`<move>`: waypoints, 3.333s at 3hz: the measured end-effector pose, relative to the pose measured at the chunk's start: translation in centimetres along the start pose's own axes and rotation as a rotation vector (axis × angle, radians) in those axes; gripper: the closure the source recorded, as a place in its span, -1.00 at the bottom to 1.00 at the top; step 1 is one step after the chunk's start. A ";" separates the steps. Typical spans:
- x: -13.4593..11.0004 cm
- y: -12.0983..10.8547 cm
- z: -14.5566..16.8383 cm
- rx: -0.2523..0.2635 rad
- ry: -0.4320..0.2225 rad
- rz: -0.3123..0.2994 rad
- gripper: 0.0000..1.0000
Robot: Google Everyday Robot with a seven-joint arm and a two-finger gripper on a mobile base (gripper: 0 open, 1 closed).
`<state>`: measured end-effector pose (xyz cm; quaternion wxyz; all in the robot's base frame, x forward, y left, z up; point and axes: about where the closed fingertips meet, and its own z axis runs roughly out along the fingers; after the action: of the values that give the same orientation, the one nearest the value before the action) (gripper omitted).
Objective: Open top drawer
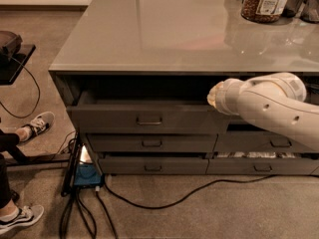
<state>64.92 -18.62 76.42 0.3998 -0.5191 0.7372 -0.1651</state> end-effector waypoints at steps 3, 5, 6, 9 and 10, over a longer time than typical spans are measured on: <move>0.1 0.0 12.1 -0.105 -0.098 -0.026 1.00; 0.4 -0.4 14.4 -0.161 -0.059 -0.061 0.61; 0.4 -0.4 14.4 -0.161 -0.059 -0.061 0.15; 0.4 -0.4 14.4 -0.162 -0.059 -0.061 -1.00; 0.4 -0.4 14.4 -0.162 -0.059 -0.061 -1.00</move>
Offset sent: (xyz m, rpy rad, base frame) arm 0.1049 -0.0062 -0.0844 0.0658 0.0890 0.1630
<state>76.09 -16.72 67.49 0.3726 -0.5768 0.7198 -0.1018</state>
